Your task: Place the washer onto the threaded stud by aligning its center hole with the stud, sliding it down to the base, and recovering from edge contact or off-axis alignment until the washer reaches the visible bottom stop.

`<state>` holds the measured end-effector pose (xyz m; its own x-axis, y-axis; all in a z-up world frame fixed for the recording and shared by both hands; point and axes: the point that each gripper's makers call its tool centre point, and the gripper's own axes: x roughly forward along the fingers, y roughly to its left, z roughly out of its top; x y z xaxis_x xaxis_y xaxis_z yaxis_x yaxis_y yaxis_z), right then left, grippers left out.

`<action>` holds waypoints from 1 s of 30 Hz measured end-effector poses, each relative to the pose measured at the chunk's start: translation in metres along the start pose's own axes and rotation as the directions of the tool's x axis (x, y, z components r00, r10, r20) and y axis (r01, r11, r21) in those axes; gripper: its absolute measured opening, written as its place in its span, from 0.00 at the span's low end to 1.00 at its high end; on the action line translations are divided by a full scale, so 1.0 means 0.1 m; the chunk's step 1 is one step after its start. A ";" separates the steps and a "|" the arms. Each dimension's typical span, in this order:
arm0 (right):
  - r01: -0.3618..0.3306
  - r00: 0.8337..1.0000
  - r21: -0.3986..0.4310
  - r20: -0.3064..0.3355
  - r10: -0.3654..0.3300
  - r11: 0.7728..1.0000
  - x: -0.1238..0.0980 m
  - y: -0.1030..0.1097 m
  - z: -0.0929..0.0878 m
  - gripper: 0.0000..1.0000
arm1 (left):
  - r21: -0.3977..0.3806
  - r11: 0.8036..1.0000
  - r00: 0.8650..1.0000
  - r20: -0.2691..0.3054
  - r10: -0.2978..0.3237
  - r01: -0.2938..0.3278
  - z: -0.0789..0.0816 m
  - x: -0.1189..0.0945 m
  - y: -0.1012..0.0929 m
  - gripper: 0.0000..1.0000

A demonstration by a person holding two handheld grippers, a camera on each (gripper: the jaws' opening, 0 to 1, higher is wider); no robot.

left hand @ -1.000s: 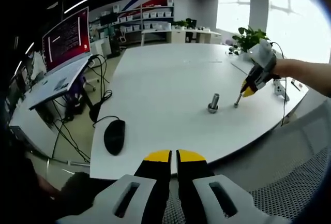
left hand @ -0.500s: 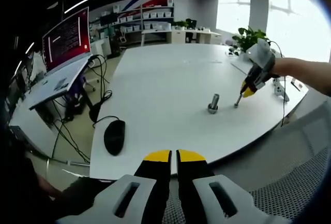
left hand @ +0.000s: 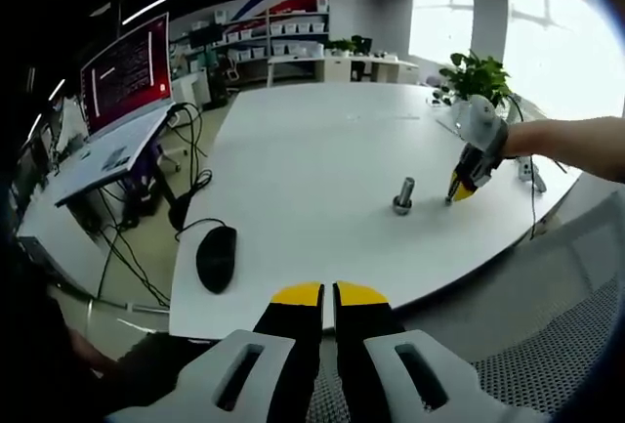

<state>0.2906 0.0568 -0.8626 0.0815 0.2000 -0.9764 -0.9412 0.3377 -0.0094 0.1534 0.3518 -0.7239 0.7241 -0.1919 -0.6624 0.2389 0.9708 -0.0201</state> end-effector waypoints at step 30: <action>0.173 0.790 0.393 0.492 -0.366 0.903 -2.10 0.15 0.11 0.26 | 0.031 0.998 0.999 -0.003 -0.052 0.052 0.00 0.00 -0.09 0.01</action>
<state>0.2632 0.0298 -0.6557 0.5702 0.4873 -0.6613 -0.7067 0.7014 -0.0925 0.1509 0.3427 -0.7236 0.7086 -0.2418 -0.6629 0.2961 0.9546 -0.0317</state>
